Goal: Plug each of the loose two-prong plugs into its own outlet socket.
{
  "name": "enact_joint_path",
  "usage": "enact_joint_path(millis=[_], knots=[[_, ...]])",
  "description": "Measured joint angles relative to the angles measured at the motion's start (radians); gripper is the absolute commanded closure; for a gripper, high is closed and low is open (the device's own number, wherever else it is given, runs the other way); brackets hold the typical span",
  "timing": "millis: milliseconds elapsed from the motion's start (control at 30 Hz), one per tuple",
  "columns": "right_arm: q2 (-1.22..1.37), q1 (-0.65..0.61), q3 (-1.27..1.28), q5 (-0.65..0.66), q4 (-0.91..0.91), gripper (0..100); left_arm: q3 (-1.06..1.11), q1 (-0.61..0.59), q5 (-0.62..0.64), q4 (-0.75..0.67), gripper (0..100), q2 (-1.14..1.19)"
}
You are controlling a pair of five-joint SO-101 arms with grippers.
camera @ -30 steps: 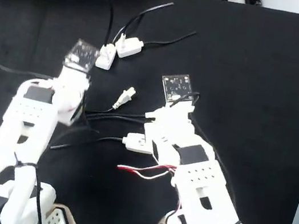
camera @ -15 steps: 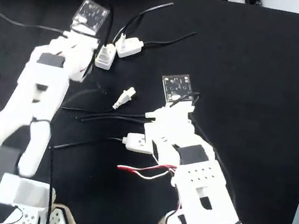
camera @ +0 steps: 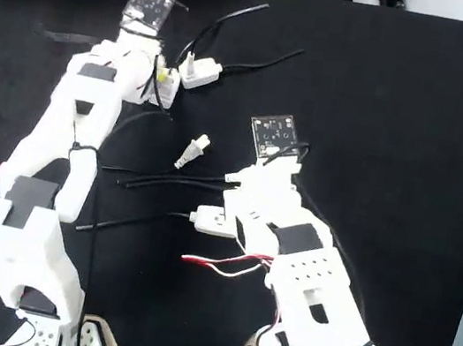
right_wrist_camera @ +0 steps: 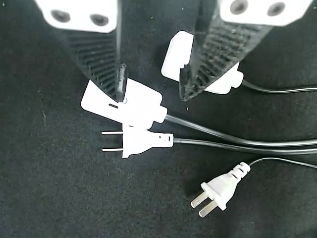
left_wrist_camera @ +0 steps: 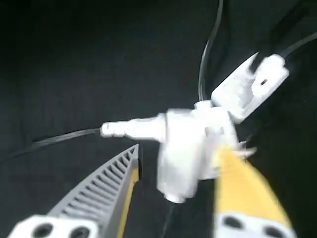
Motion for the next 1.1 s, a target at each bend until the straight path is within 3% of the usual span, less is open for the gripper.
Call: enact_joint_path(millis=[400, 567, 833, 1100], knots=[[0.000, 0.000, 0.014, 0.000, 0.000, 81.9, -0.052, -0.018, 0.037, 0.482, 68, -0.288], [0.000, 0.000, 0.014, 0.057, 0.000, 82.0, 0.061, -0.020, 0.037, 0.626, 68, -0.443], [0.021, 0.000, -0.075, 0.256, 0.084, 81.9, 0.364, -0.026, 0.038, 0.649, 68, -0.732], [0.304, 0.000, -0.351, 0.494, 0.212, 82.1, 0.624, -0.161, 0.043, 0.649, 68, -0.951]])
